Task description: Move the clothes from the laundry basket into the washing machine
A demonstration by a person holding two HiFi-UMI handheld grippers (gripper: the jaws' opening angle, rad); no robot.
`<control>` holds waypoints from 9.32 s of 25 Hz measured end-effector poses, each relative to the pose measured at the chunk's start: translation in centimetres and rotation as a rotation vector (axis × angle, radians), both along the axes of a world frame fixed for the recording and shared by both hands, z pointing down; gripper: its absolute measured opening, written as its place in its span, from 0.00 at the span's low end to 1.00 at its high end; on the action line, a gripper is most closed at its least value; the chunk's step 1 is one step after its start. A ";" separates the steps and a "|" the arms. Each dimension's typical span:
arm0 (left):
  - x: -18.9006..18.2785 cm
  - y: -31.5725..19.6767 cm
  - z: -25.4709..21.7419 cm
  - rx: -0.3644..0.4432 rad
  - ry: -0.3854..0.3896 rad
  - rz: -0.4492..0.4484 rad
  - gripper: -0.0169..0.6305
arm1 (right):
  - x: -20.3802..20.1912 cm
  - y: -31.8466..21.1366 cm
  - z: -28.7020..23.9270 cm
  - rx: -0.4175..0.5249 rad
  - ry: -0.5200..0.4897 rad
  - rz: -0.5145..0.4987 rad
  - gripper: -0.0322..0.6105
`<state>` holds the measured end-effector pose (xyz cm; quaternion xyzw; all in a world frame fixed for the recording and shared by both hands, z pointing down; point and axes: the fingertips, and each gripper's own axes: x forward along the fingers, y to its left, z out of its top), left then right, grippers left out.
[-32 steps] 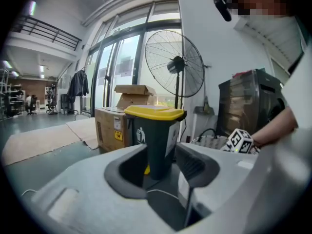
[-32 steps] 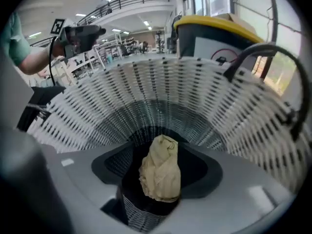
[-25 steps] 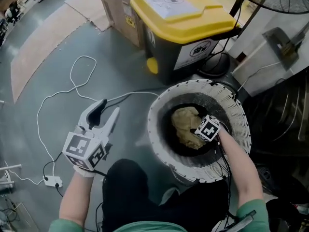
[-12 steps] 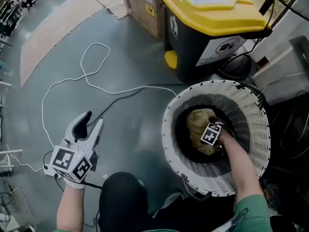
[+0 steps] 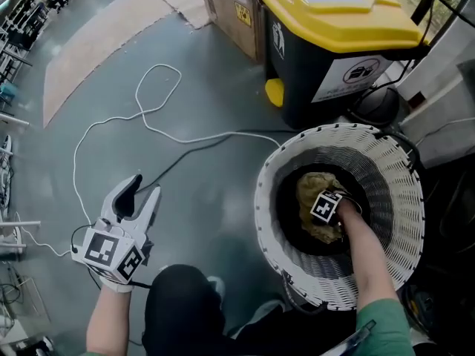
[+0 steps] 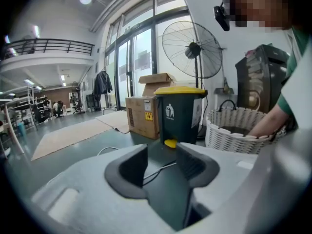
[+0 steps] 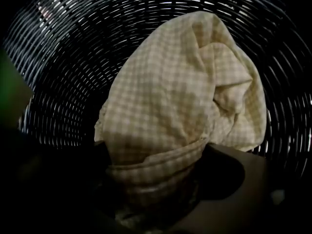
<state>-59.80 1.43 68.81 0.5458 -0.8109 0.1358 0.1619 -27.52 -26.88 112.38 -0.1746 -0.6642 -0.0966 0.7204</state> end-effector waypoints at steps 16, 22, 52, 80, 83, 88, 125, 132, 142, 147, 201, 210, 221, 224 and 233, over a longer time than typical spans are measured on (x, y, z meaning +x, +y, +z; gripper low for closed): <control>0.4 -2.2 -3.9 0.098 0.010 0.052 0.26 | 2.8 4.8 -4.2 -0.021 0.047 -0.247 0.35; 1.1 -4.2 -6.9 0.144 0.014 0.115 0.25 | 1.5 5.0 -10.8 -0.014 -0.047 -0.170 0.35; 15.1 -12.1 -42.7 0.102 0.073 0.353 0.25 | 6.0 6.7 -76.2 0.317 -1.103 0.741 0.35; 39.1 -12.3 -63.8 0.130 0.140 0.913 0.25 | 34.6 19.2 -102.9 0.765 -1.068 1.395 0.35; 41.5 -11.7 -63.3 0.129 0.154 0.982 0.25 | 37.8 21.5 -103.0 0.828 -1.047 1.475 0.35; 45.3 -10.4 -63.4 0.124 0.153 1.055 0.25 | 43.2 25.1 -102.6 0.891 -1.021 1.600 0.35; 63.9 -16.2 -41.9 0.085 0.085 0.861 0.25 | 63.0 16.9 -79.5 0.830 -1.145 1.452 0.36; 63.6 -19.9 -31.9 0.120 0.094 0.843 0.25 | 63.9 13.1 -70.4 0.846 -1.167 1.432 0.36; 63.1 -22.4 -19.7 0.261 0.075 0.840 0.25 | 64.6 8.6 -58.9 0.954 -1.248 1.289 0.36; 61.6 -22.7 -16.5 0.308 0.044 0.816 0.25 | 63.7 6.2 -55.6 0.989 -1.258 1.244 0.36; 55.0 -18.1 -14.4 0.251 -0.005 0.706 0.25 | 61.8 -10.2 -44.6 0.816 -0.917 1.331 0.52; 56.1 -18.7 -16.0 0.279 -0.001 0.738 0.25 | 61.3 -7.3 -48.0 0.804 -1.016 1.343 0.52; 57.9 -19.5 -17.7 0.309 0.015 0.793 0.25 | 59.9 -1.7 -52.2 0.788 -1.122 1.323 0.51; 58.6 -19.7 -18.2 0.315 0.017 0.809 0.25 | 60.1 -0.5 -53.4 0.779 -1.156 1.336 0.51; 60.6 -19.9 -20.2 0.348 0.023 0.851 0.25 | 61.1 3.3 -57.3 0.791 -1.276 1.390 0.41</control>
